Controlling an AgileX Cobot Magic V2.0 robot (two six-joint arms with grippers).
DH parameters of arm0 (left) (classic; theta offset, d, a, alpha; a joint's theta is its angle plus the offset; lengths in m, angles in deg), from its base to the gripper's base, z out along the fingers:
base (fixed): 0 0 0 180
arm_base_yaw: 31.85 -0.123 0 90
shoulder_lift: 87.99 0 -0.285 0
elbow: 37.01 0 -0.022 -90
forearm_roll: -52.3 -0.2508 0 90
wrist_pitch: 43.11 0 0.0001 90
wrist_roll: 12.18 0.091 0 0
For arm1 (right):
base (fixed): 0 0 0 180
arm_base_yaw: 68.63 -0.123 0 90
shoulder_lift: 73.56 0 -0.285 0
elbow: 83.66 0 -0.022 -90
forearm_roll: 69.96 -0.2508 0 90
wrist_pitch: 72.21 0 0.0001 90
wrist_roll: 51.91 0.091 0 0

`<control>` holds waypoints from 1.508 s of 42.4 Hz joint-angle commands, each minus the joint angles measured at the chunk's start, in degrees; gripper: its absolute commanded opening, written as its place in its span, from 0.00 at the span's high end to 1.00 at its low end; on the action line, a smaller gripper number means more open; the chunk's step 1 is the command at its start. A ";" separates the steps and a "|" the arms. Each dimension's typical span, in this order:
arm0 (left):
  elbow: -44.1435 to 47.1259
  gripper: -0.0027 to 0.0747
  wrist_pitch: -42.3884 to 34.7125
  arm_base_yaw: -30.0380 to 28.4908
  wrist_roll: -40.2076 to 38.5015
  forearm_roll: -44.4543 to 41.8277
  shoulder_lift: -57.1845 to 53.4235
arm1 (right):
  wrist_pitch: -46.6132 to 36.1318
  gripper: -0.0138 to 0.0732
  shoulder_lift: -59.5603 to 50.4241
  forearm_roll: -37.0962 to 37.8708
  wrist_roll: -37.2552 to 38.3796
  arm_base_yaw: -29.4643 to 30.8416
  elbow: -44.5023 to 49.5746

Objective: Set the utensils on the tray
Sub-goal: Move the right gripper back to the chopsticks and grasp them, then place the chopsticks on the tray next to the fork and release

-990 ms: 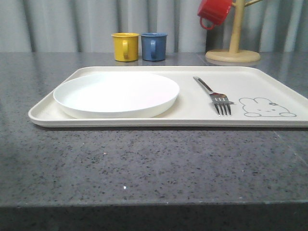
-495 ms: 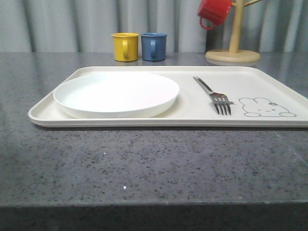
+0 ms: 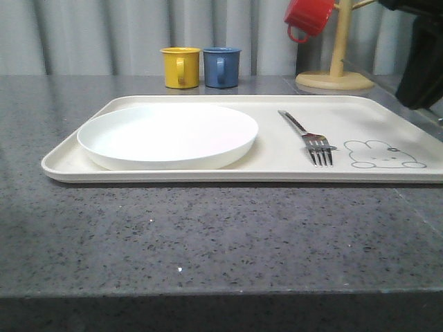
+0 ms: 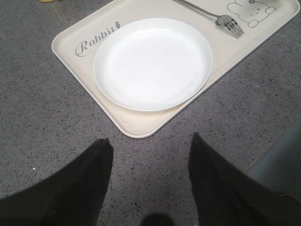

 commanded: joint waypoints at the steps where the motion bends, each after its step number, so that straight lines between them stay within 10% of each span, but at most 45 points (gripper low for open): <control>1: -1.49 0.49 -4.01 0.47 -0.62 0.00 -0.07 | -3.30 0.79 0.11 -4.70 -0.86 -0.62 -1.80; 35: -1.49 0.49 -4.01 0.47 -0.62 0.00 -0.07 | -5.74 0.56 6.98 -10.53 -1.81 -0.64 -2.92; 52: -1.49 0.49 -4.01 0.47 -0.62 0.00 -0.07 | 5.16 0.56 -6.50 14.38 -1.72 0.30 -4.32; 64: -1.49 0.49 -4.01 0.47 -0.62 0.00 -0.07 | 6.74 0.56 -7.32 17.66 -1.23 16.04 -4.32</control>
